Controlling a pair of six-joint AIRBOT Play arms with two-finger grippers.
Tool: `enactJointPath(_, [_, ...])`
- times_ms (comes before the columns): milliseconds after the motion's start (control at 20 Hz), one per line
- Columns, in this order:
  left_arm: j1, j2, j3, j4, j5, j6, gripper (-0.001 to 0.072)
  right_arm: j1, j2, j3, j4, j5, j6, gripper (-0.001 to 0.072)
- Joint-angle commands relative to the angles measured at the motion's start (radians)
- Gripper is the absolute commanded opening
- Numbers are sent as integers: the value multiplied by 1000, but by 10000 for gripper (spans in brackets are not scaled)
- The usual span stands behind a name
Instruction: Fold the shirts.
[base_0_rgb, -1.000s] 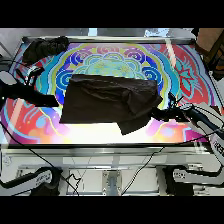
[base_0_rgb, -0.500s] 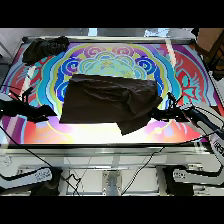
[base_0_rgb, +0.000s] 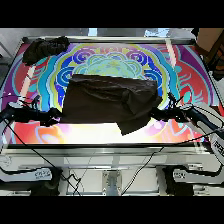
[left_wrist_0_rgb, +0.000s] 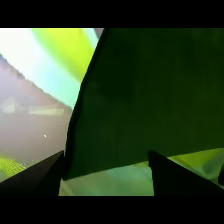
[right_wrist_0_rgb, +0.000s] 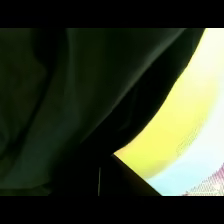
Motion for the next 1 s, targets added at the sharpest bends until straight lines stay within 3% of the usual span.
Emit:
enactJointPath(0, [-37, -60, -6, -36, 64, 9, 540, 1, 1, 1, 28, 4, -1, 23])
enactJointPath(50, [-53, -70, -7, -42, 77, 26, 426, 1, 1, 1, 32, 4, -1, 23])
enactJointPath(150, [-71, -72, -5, -86, 83, 77, 38, 1, 2, 1, 35, 4, -1, 23])
enactJointPath(300, [-71, -71, 16, -227, 15, 170, 12, 0, 5, 12, 34, 21, -32, 22])
enactJointPath(450, [-71, -65, 133, -405, -187, 247, 10, -2, 42, 100, 25, 64, -60, 21])
enactJointPath(550, [-70, -35, 276, -536, -279, 259, 9, -2, 106, 188, -34, 61, -51, 21])
enactJointPath(700, [-53, 20, 562, -682, -280, 256, 9, -57, 209, 333, -152, 64, 12, 19])
enactJointPath(800, [-42, 29, 776, -640, -250, 216, 9, -130, 264, 409, -201, 67, 60, 19])
enactJointPath(950, [-30, 29, 989, -392, -182, 55, 9, -245, 311, 491, -206, 108, 86, 18])
